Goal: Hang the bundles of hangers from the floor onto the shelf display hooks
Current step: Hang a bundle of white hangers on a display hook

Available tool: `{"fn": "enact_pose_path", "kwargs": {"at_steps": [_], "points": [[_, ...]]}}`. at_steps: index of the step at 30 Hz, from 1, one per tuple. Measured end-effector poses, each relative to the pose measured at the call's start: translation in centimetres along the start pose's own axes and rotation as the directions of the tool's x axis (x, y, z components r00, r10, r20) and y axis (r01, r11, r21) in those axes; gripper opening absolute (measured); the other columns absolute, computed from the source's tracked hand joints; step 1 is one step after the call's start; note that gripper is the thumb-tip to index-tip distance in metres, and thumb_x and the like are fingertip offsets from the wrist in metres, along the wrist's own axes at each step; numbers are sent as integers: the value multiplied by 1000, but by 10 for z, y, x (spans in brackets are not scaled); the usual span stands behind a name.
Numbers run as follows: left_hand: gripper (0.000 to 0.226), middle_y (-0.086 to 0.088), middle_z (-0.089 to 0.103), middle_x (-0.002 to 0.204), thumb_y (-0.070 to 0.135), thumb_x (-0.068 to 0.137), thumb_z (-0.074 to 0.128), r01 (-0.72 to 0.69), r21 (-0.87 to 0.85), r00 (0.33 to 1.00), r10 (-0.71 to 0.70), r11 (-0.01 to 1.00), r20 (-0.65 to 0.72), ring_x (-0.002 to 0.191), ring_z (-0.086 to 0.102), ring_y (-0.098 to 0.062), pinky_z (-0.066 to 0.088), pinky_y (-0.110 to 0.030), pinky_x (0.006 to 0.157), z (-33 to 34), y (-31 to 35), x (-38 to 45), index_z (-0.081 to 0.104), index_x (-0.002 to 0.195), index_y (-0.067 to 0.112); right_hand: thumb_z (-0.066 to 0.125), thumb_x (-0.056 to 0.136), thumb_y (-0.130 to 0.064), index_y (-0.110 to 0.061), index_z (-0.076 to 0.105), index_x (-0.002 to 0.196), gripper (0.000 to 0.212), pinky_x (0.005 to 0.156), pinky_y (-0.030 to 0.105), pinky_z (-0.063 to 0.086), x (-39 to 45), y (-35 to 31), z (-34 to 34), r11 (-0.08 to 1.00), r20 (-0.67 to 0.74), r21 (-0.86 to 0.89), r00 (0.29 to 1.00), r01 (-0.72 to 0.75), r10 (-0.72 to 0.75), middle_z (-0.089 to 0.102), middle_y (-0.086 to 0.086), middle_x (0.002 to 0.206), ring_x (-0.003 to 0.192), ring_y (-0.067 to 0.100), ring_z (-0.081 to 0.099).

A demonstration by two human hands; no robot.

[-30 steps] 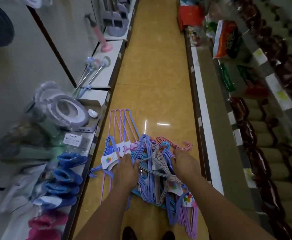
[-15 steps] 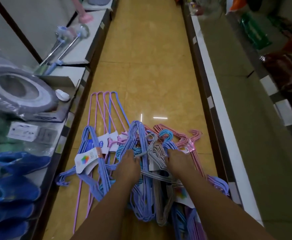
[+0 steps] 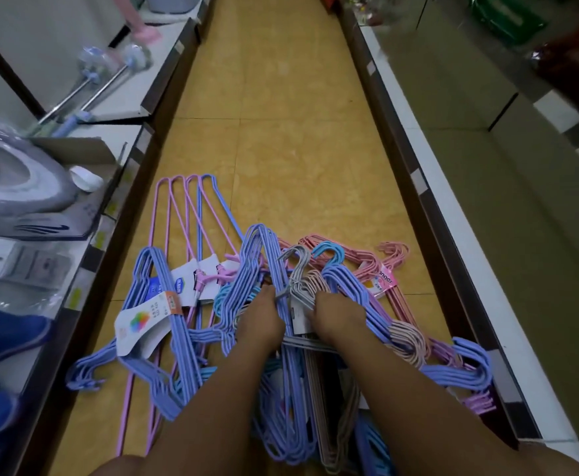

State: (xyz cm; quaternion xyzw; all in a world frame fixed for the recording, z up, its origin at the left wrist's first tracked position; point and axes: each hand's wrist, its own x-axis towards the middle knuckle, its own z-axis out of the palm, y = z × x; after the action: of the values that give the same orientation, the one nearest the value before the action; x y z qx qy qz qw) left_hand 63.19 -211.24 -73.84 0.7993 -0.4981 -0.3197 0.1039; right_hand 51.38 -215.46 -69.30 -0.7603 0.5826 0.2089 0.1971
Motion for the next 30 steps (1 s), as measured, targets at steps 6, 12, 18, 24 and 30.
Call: {"fn": "enact_pose_path", "kwargs": {"at_steps": [6,12,18,24,30], "points": [[52,-14,45,140,1,92,44,1,-49,1000,-1,999,-2,113,53,-38,46,-47,85,-7,-4,3,35,141,14,46,99,-20,-12,53,114,18,70,33,40,-3,-12,-7,997,-105,75,994,-13,21,62,10,113,100,28,60],[70,-8,32,152,-2,88,48,-4,-75,999,0,997,-52,133,38,-34,40,-47,101,-28,-1,6,24,150,21,42,99,-29,-13,50,118,26,70,36,38,-14,-7,-29,975,-300,36,933,218,-197,61,12,112,100,34,59],[60,-10,44,144,3,90,50,9,-10,991,-10,1000,-131,128,43,-33,38,-45,102,-77,18,-22,31,146,16,38,99,-32,-18,50,118,26,69,35,36,-52,2,-73,960,-349,26,902,280,-254,64,9,110,100,33,59],[32,-12,57,121,18,96,51,25,-15,965,-28,1000,-261,106,53,-35,44,-46,88,-162,60,-66,50,128,14,39,98,-32,-19,51,109,21,67,36,35,-112,-12,-157,946,-401,14,868,324,-292,64,7,106,94,34,59],[28,-16,52,115,9,97,45,13,34,964,-3,999,-266,100,52,-36,37,-39,69,-264,103,-117,57,123,11,36,99,-29,-17,47,113,21,64,33,29,-180,-26,-249,936,-394,-32,856,352,-335,62,6,106,93,30,58]]}}
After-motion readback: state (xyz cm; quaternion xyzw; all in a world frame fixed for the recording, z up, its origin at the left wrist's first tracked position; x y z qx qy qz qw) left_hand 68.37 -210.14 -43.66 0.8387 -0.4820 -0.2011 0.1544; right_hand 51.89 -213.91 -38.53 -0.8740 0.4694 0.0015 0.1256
